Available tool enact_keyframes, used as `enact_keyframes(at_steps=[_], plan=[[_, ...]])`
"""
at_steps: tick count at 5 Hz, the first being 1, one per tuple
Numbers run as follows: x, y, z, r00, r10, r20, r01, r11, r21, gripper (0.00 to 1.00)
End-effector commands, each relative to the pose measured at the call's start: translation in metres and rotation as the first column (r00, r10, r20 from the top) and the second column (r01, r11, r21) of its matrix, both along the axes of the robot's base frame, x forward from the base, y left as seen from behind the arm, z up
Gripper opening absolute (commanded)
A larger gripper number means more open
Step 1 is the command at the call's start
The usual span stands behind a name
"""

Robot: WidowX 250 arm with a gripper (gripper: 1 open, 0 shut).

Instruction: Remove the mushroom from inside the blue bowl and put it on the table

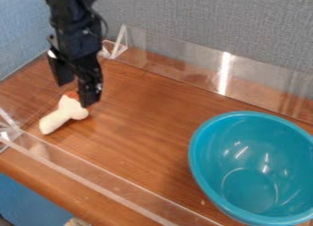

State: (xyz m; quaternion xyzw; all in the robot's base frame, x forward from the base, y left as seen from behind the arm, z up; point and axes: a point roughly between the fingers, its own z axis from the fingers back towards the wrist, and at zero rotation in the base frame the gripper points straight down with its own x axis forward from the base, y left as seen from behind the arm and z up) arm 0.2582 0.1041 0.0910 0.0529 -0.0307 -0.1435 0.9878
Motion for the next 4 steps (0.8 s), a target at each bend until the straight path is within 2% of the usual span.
enact_keyframes(at_steps=[1, 3, 4], plan=[[0.001, 0.008, -0.005, 1.0, 0.009, 0.013, -0.009, 1.0, 0.02, 1.0], [-0.005, 0.025, -0.02, 0.999, 0.053, -0.009, -0.053, 0.998, 0.021, 1.0], [-0.002, 0.035, -0.019, 0.999, 0.048, -0.018, -0.048, 0.999, 0.019, 1.0]])
